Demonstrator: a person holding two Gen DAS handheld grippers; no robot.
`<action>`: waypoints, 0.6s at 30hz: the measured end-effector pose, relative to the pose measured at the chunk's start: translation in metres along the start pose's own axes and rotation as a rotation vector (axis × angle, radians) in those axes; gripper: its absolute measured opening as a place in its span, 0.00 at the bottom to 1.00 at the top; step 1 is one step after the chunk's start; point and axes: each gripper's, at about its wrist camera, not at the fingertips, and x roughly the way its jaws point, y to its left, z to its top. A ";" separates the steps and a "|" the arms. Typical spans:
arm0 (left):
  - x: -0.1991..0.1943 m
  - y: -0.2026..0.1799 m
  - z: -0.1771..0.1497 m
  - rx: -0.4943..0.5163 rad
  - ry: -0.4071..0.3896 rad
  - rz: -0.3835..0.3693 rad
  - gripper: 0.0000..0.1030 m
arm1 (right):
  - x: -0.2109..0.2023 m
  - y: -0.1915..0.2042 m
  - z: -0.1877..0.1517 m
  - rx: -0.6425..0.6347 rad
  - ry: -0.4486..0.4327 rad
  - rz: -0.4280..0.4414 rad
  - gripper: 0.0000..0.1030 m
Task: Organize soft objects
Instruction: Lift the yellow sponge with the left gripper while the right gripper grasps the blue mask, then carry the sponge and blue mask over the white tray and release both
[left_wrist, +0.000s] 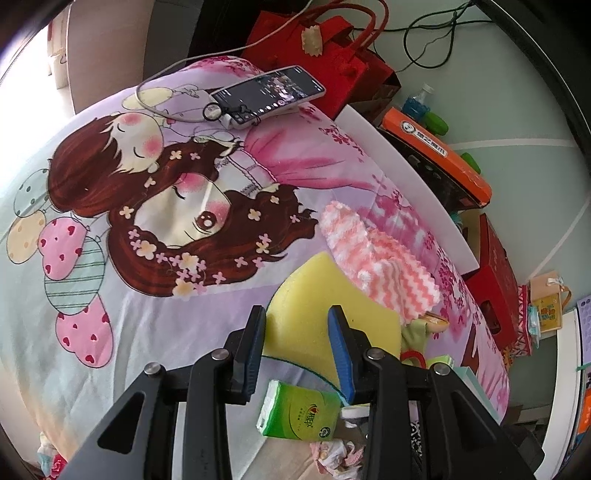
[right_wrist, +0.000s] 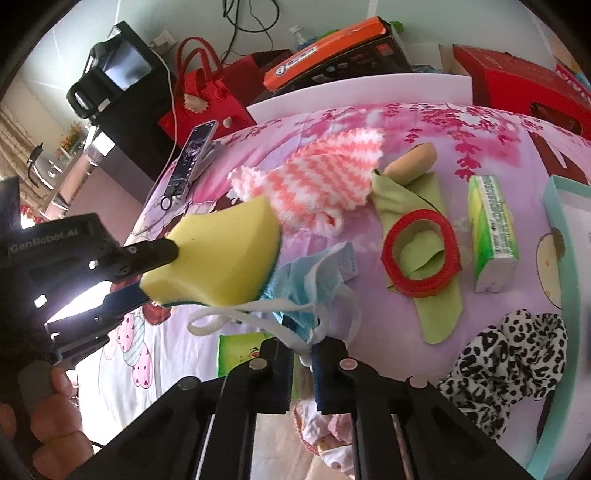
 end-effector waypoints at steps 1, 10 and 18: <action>-0.001 0.001 0.001 -0.003 -0.006 0.004 0.35 | 0.000 -0.002 0.000 0.007 -0.001 -0.004 0.08; -0.008 0.009 0.006 -0.032 -0.043 0.031 0.35 | -0.011 -0.019 0.003 0.076 -0.020 -0.002 0.07; -0.027 0.005 0.008 -0.028 -0.098 -0.003 0.35 | -0.047 -0.019 0.006 0.082 -0.114 0.034 0.07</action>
